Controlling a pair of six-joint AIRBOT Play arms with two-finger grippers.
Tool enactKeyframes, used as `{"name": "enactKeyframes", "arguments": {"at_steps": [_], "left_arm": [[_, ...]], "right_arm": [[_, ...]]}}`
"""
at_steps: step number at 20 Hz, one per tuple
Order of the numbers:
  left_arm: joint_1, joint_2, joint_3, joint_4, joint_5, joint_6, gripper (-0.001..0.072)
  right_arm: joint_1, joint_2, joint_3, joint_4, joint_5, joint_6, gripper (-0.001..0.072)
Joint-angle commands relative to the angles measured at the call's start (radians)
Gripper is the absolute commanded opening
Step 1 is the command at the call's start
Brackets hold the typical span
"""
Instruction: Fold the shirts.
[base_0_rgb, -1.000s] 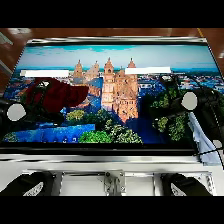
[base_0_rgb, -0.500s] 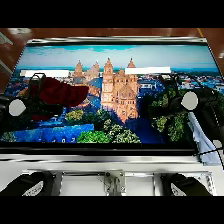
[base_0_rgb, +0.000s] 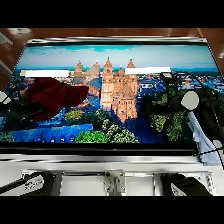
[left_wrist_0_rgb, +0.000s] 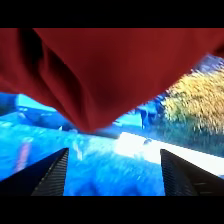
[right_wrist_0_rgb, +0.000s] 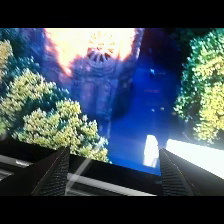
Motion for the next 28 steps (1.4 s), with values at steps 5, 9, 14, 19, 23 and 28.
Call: {"name": "enactKeyframes", "arguments": {"at_steps": [5,9,14,19,23,28], "left_arm": [[0.040,-0.179,0.001,-0.152,0.285,0.003,0.0714],[0.040,-0.224,0.001,-0.291,0.314,0.008,0.0031],[-0.031,-0.063,0.094,-0.468,0.228,0.224,0.0037],[-0.285,0.331,0.166,-0.607,0.229,0.196,0.0037],[-0.552,0.486,0.159,-0.597,0.230,0.079,0.0037],[-0.909,0.434,0.018,-0.589,0.435,0.030,0.0037]], "right_arm": [[0.000,0.001,0.000,0.029,-0.019,0.019,0.0678],[0.000,0.001,0.000,0.028,-0.023,0.019,0.0678],[0.000,0.001,0.000,-0.022,-0.034,-0.005,0.0678],[0.000,0.001,0.052,-0.070,-0.059,-0.013,0.0678],[0.000,0.017,0.153,-0.070,-0.031,-0.023,0.0678],[0.000,0.121,0.217,-0.132,0.078,-0.037,0.0678]]}}
